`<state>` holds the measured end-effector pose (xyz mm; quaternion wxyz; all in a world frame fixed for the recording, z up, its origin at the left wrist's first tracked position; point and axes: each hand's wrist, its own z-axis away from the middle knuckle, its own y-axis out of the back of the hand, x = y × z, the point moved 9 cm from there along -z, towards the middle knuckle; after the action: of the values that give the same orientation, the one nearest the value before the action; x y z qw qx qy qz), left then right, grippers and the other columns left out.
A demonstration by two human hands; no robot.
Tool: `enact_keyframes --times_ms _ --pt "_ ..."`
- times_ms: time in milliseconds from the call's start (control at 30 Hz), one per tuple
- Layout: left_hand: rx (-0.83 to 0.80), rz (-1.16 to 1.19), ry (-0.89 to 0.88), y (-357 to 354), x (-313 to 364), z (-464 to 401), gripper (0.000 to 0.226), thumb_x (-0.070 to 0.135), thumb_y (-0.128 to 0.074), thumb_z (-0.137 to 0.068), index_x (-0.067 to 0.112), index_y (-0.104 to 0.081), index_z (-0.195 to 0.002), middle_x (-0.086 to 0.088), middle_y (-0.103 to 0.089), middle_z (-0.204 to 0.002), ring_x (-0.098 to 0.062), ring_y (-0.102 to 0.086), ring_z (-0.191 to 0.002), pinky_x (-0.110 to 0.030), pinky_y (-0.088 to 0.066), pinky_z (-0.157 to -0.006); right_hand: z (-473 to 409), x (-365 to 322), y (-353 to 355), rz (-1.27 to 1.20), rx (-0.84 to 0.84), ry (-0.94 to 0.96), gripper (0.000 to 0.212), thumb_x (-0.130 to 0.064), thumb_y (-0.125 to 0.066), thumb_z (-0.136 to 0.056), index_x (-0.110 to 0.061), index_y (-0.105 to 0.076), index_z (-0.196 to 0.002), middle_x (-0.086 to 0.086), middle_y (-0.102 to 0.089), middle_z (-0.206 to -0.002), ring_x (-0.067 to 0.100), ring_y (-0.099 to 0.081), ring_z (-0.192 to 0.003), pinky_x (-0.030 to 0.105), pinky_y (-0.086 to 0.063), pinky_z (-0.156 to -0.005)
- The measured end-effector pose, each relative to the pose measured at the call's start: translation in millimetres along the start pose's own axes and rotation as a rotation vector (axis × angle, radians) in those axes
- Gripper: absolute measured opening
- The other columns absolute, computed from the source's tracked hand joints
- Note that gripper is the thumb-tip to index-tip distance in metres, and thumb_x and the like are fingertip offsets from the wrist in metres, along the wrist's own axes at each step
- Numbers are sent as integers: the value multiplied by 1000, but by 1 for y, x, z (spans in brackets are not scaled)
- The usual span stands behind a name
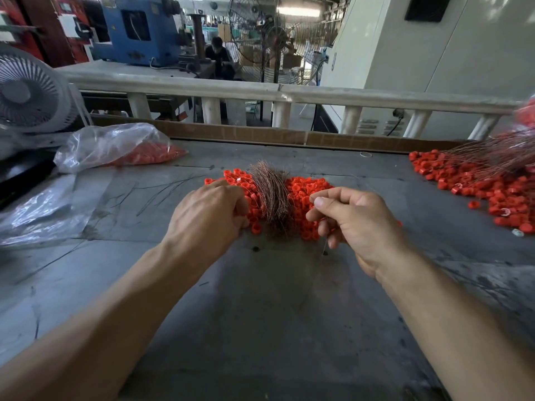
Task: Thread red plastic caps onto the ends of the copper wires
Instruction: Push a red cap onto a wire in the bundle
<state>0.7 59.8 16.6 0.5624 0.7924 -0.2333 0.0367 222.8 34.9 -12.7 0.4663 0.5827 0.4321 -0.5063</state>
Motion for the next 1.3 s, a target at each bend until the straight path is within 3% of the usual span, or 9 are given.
enact_keyframes --times_ms 167,333,500,567,633,900,1067,1300 --pt "-3 78 6 2 2 4 9 27 -74 -86 31 -66 -88 14 -65 -88 -11 -61 -85 -31 -44 -68 1 -2 0 -8 -6 16 13 -6 -61 -98 -12 -72 -92 6 -75 -73 12 -57 -52 23 -41 -38" --pt "23 480 55 8 4 8 19 18 -81 -83 29 -66 -80 10 -70 -72 -10 -67 -64 -37 -58 -66 6 -11 -9 -46 -76 76 13 -8 -62 -98 -13 -73 -93 7 -75 -76 13 -59 -54 24 -43 -40" --pt "12 911 105 2 14 11 29 -1 -83 -78 18 -71 -96 4 -75 -85 -9 -71 -74 -18 -54 -63 15 -24 -24 -52 -165 165 13 -6 -63 -97 -12 -74 -94 9 -74 -77 15 -58 -57 25 -43 -41" --pt "-4 1000 115 -1 17 12 29 -6 -80 -78 12 -72 -99 3 -75 -82 -4 -68 -67 -13 -50 -59 17 -28 -27 -39 -182 195 12 -5 -63 -97 -10 -74 -95 9 -74 -77 16 -57 -58 25 -44 -43" --pt "-12 1061 124 -3 18 13 27 -9 -78 -78 9 -74 -97 4 -73 -78 -1 -63 -61 -11 -46 -56 20 -32 -29 -17 -188 221 11 -4 -63 -97 -10 -73 -95 10 -74 -76 17 -57 -58 26 -45 -44" --pt "-93 1302 152 -11 25 16 31 -13 -72 -80 8 -72 -102 -5 -69 -86 -5 -64 -70 -11 -47 -59 25 -38 -31 69 -175 281 9 -6 -67 -95 -12 -74 -92 11 -74 -75 19 -59 -59 32 -46 -46" --pt "-109 1335 150 -16 26 16 27 -11 -72 -81 6 -70 -102 -15 -73 -93 -32 -71 -93 -35 -57 -88 27 -41 -30 120 -163 308 10 -9 -69 -95 -16 -75 -91 12 -72 -74 18 -60 -58 32 -47 -47" --pt "-107 1350 112 -13 28 16 26 -11 -71 -82 7 -70 -101 -19 -64 -94 -28 -66 -85 -30 -58 -78 30 -43 -32 160 -166 349 13 -11 -71 -94 -21 -76 -89 3 -72 -71 10 -61 -58 20 -46 -51"
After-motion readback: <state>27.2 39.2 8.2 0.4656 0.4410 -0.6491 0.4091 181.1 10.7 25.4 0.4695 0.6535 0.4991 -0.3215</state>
